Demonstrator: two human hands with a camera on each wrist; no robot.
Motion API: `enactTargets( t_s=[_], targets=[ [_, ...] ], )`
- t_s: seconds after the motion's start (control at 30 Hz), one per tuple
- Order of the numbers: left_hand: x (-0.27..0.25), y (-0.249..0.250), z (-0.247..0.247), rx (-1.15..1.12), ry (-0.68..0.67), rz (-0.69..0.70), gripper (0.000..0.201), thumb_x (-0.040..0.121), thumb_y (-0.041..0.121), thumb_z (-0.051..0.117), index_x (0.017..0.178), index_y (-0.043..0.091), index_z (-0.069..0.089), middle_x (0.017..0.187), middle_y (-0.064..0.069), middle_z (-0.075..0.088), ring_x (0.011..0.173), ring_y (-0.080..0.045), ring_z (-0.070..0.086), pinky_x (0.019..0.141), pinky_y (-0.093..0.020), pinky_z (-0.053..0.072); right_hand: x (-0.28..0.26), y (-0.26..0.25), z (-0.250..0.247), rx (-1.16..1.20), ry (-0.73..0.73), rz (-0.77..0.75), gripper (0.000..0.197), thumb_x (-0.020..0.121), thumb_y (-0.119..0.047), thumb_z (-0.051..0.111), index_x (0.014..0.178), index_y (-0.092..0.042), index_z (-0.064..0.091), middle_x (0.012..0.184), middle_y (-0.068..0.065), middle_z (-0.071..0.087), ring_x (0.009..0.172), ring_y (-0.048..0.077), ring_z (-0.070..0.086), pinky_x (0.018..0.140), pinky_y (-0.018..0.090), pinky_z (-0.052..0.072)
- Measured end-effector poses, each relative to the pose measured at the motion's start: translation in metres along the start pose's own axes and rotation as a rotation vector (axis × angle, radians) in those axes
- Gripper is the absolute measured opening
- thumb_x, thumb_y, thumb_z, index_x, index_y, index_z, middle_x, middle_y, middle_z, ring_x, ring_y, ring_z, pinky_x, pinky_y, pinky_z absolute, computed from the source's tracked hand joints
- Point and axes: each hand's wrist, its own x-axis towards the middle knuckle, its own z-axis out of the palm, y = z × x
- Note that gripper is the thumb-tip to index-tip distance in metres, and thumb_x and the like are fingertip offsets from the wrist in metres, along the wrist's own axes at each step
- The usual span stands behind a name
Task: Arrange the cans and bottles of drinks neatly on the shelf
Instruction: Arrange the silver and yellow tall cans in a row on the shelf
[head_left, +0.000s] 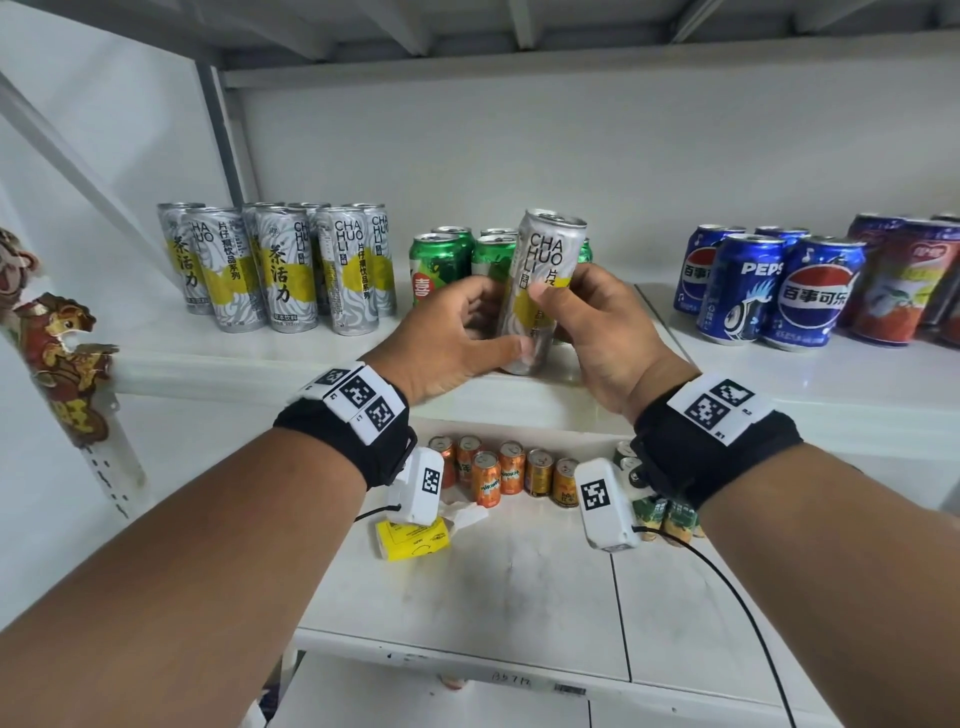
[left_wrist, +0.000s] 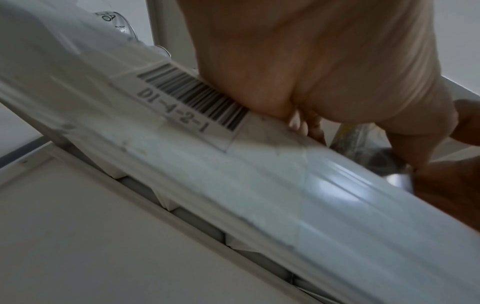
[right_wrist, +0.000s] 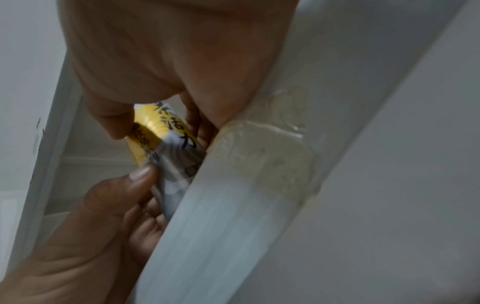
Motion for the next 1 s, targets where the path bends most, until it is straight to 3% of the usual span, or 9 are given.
enactTargets(
  t_s=[0.1, 0.17, 0.3, 0.4, 0.5, 0.67, 0.77, 0.87, 1.0],
  targets=[
    [-0.0007, -0.0003, 0.0000, 0.038, -0.020, -0.001, 0.070, 0.070, 0.046, 0.099, 0.130, 0.029, 0.066, 0.122, 0.005, 0.078, 0.116, -0.018, 0.075, 0.104, -0.046, 0.060, -0.0003, -0.0004, 0.0015, 0.028, 0.005, 0.024, 0.033, 0.095, -0.019, 0.076, 0.122, -0.005, 0.062, 0.099, 0.004, 0.080, 0.083, 0.019, 0.078, 0.066, 0.035, 0.064],
    [-0.0010, -0.0003, 0.0004, 0.047, -0.028, 0.002, 0.078, 0.066, 0.045, 0.102, 0.133, 0.027, 0.065, 0.122, 0.003, 0.078, 0.115, -0.021, 0.075, 0.102, -0.048, 0.061, -0.0010, -0.0010, 0.0026, 0.029, 0.007, 0.017, 0.036, 0.094, -0.020, 0.078, 0.121, -0.003, 0.062, 0.094, 0.003, 0.080, 0.074, 0.014, 0.077, 0.062, 0.028, 0.061],
    [-0.0012, -0.0013, -0.0012, -0.033, -0.004, -0.012, 0.081, 0.063, 0.038, 0.103, 0.132, 0.019, 0.065, 0.121, -0.004, 0.079, 0.115, -0.027, 0.076, 0.101, -0.049, 0.062, -0.0013, -0.0028, 0.0024, -0.002, -0.028, 0.038, 0.021, 0.096, -0.024, 0.075, 0.113, -0.013, 0.070, 0.102, 0.004, 0.081, 0.093, 0.021, 0.079, 0.075, 0.035, 0.064],
    [-0.0019, -0.0021, -0.0048, -0.073, -0.020, -0.019, 0.074, 0.068, 0.031, 0.100, 0.131, 0.013, 0.064, 0.122, -0.008, 0.079, 0.115, -0.027, 0.076, 0.100, -0.049, 0.062, 0.0000, -0.0035, 0.0007, -0.028, -0.021, 0.080, 0.011, 0.099, -0.018, 0.069, 0.107, -0.013, 0.074, 0.099, 0.009, 0.080, 0.089, 0.025, 0.077, 0.079, 0.043, 0.064],
    [-0.0025, -0.0013, -0.0046, -0.071, -0.045, -0.017, 0.075, 0.071, 0.030, 0.096, 0.135, 0.012, 0.062, 0.127, -0.007, 0.077, 0.119, -0.025, 0.074, 0.104, -0.045, 0.060, 0.0014, -0.0024, 0.0026, -0.047, 0.006, 0.066, 0.015, 0.098, -0.010, 0.067, 0.112, -0.007, 0.070, 0.106, 0.017, 0.077, 0.091, 0.027, 0.075, 0.086, 0.046, 0.063],
    [-0.0008, 0.0006, -0.0003, 0.007, -0.048, -0.019, 0.084, 0.069, 0.042, 0.101, 0.139, 0.019, 0.062, 0.130, 0.004, 0.076, 0.122, -0.016, 0.073, 0.108, -0.045, 0.058, 0.0010, -0.0004, 0.0069, -0.048, 0.026, 0.039, 0.030, 0.094, -0.013, 0.076, 0.119, -0.007, 0.061, 0.114, 0.015, 0.076, 0.104, 0.032, 0.076, 0.093, 0.045, 0.062],
    [-0.0012, 0.0009, -0.0004, 0.037, -0.002, -0.020, 0.084, 0.067, 0.043, 0.101, 0.137, 0.021, 0.062, 0.127, 0.006, 0.077, 0.119, -0.011, 0.073, 0.106, -0.042, 0.059, 0.0010, 0.0000, 0.0065, -0.038, 0.012, 0.024, 0.034, 0.094, -0.013, 0.077, 0.122, -0.006, 0.060, 0.112, 0.013, 0.077, 0.104, 0.031, 0.076, 0.091, 0.043, 0.063],
    [-0.0028, 0.0016, 0.0004, 0.031, 0.018, -0.008, 0.074, 0.069, 0.036, 0.100, 0.133, 0.020, 0.065, 0.122, 0.005, 0.078, 0.114, -0.013, 0.075, 0.103, -0.042, 0.061, -0.0005, -0.0008, 0.0060, -0.041, -0.027, 0.008, 0.025, 0.095, -0.010, 0.074, 0.118, -0.012, 0.066, 0.109, 0.007, 0.079, 0.101, 0.025, 0.077, 0.088, 0.038, 0.063],
    [-0.0031, 0.0023, -0.0002, 0.028, -0.006, 0.006, 0.059, 0.076, 0.023, 0.097, 0.126, 0.023, 0.066, 0.121, 0.006, 0.078, 0.114, -0.015, 0.075, 0.102, -0.039, 0.061, -0.0025, -0.0026, 0.0037, -0.050, -0.044, 0.019, 0.020, 0.098, -0.011, 0.069, 0.119, -0.012, 0.071, 0.111, 0.011, 0.078, 0.099, 0.028, 0.076, 0.089, 0.047, 0.063]
  ],
)
